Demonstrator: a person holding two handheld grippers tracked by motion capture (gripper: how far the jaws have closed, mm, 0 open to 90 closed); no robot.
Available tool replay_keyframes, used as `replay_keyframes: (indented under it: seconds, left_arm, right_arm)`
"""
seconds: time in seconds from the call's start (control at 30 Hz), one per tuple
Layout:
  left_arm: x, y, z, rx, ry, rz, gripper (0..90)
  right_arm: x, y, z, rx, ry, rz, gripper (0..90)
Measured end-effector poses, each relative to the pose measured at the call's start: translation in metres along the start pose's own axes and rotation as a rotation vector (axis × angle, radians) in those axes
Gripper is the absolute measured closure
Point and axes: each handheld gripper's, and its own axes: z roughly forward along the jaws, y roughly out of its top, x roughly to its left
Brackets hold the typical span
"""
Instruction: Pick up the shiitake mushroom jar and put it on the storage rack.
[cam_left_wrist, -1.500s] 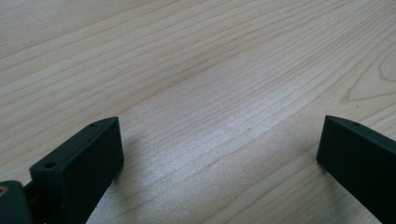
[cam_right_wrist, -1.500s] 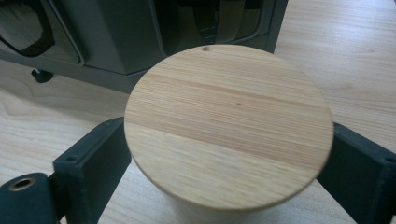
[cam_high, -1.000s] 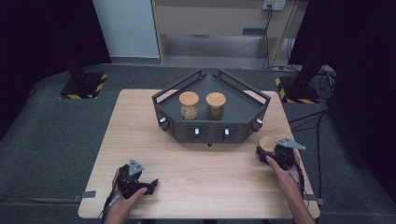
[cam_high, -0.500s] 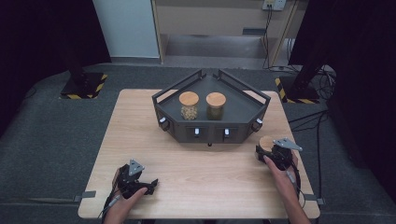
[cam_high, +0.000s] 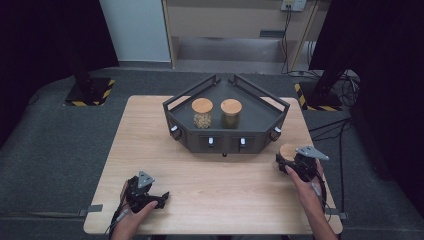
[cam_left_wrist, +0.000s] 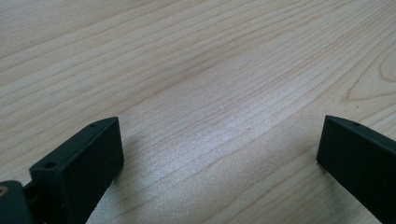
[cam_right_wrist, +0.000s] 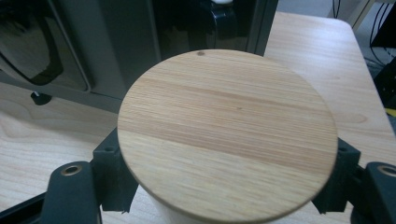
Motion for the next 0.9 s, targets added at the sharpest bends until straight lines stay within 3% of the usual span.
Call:
replay_keyframes:
  seconds: [0.27, 0.9]
  left_arm:
    - [0.000, 0.000, 0.000, 0.001, -0.002, 0.001, 0.0]
    - [0.001, 0.000, 0.000, 0.001, -0.002, 0.002, 0.0]
  right_arm:
    - [0.004, 0.009, -0.014, 0.006, 0.008, -0.047, 25.4]
    - [0.002, 0.021, -0.038, 0.033, 0.007, -0.078, 25.4]
